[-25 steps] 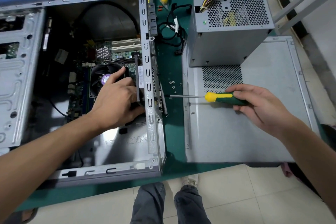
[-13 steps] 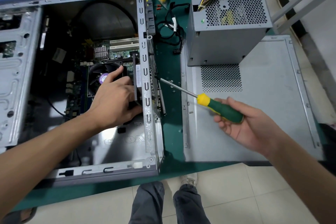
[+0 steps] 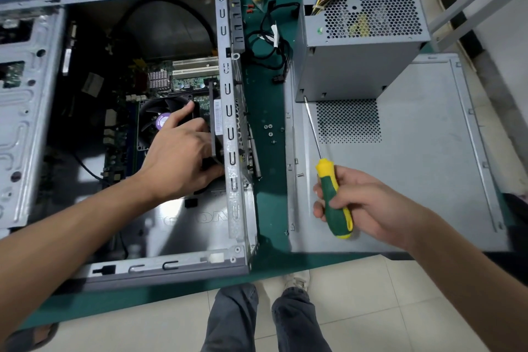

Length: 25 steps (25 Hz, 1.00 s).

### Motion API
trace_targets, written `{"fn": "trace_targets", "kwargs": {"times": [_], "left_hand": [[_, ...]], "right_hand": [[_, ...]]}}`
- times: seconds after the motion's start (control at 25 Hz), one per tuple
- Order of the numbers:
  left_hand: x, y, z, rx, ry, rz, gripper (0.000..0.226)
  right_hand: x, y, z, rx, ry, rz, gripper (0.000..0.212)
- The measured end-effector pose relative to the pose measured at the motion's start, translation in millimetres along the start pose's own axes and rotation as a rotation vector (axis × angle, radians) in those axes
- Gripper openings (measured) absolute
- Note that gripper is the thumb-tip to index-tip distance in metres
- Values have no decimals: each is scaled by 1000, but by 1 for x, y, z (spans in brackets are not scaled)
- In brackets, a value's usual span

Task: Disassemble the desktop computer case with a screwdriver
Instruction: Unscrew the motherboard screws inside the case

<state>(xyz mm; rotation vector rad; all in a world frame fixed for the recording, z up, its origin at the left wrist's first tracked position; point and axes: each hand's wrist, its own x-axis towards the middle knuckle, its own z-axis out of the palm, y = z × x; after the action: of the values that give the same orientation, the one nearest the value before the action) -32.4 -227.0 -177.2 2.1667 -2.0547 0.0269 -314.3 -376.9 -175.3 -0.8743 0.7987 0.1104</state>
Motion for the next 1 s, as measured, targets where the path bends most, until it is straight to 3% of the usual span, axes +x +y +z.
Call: {"fn": "trace_targets", "kwargs": {"times": [0.16, 0.28, 0.64, 0.84, 1.0], "left_hand": [[1, 2, -1, -1, 7, 9, 41], [1, 2, -1, 3, -8, 4, 43], [1, 0, 0, 11, -7, 7, 40], [0, -1, 1, 5, -3, 14, 39], [1, -1, 2, 15, 5, 30, 38]], "right_hand": [[4, 14, 35, -577, 234, -29, 15], [1, 31, 49, -790, 316, -30, 18], [4, 47, 58, -889, 402, -57, 13], [10, 25, 57, -632, 422, -140, 8], [54, -21, 54, -652, 572, -275, 11]]}}
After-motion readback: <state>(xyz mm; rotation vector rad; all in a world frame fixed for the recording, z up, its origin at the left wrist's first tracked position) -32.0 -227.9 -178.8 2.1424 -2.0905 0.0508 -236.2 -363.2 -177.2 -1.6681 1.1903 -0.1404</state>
